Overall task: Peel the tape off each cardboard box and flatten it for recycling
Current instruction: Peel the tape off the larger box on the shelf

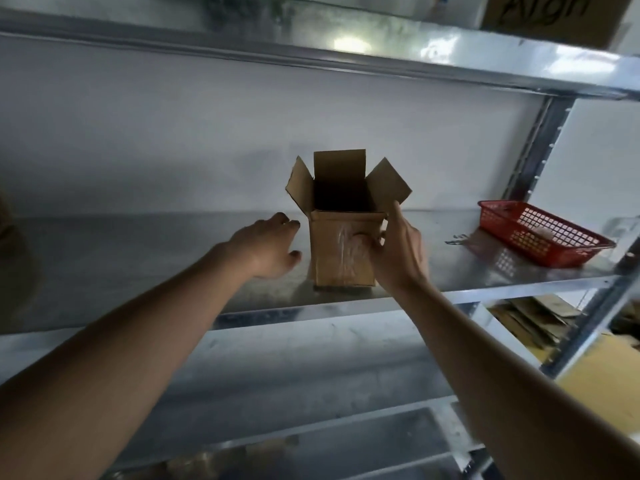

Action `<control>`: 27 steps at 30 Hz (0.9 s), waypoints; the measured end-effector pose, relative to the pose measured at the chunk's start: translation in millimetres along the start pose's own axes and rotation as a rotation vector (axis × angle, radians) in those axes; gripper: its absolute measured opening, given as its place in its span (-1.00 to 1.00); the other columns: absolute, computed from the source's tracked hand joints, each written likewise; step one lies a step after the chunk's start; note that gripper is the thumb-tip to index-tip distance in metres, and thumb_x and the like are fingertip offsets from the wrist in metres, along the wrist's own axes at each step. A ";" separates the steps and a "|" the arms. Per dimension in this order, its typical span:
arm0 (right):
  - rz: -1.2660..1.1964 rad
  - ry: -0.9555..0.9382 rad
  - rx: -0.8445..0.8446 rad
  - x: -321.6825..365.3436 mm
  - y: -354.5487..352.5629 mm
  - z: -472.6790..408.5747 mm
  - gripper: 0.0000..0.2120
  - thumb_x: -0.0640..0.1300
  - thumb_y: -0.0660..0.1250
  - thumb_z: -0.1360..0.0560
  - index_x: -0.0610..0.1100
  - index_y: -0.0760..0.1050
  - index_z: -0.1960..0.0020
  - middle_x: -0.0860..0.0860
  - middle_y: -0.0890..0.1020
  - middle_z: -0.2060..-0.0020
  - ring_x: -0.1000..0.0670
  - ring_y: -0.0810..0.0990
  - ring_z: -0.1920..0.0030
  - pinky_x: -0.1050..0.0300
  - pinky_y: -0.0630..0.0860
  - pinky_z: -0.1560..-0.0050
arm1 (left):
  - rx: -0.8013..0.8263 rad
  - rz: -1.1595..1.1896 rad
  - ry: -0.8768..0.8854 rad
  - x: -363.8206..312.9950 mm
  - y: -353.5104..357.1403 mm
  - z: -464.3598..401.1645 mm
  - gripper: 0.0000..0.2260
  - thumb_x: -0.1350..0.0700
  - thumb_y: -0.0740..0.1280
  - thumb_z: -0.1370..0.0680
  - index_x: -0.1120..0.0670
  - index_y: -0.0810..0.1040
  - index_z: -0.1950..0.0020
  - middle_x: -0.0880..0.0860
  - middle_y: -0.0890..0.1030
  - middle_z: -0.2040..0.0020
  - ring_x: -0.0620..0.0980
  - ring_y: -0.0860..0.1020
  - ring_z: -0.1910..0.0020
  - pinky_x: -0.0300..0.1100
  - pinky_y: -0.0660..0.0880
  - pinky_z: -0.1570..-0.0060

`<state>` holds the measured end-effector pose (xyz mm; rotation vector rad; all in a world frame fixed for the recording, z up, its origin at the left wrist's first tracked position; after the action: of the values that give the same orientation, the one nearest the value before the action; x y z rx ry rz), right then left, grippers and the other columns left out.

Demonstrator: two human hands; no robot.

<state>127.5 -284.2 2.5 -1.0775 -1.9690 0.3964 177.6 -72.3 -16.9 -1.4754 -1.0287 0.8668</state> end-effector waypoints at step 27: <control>0.393 -0.177 -0.235 -135.9 -112.1 -86.7 -0.19 0.38 0.57 -0.28 0.07 0.46 -0.41 -0.21 0.11 -0.63 -0.33 0.13 -0.60 -0.33 0.24 -0.51 | 0.041 0.124 0.082 -152.8 28.2 -139.5 -0.42 -0.09 0.28 -0.66 0.03 0.24 -0.64 0.10 0.41 -0.47 0.14 0.54 -0.30 0.08 0.55 -0.27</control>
<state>173.7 -468.6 51.9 -1.6397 -1.9888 0.4902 255.6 -265.7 -26.8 -1.5401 -0.8616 0.9024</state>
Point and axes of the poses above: each hand's wrist, its own z-axis away from the middle knuckle, its own y-axis out of the palm, x = y × z, the point moved 7 cm from there along -z, towards the middle knuckle
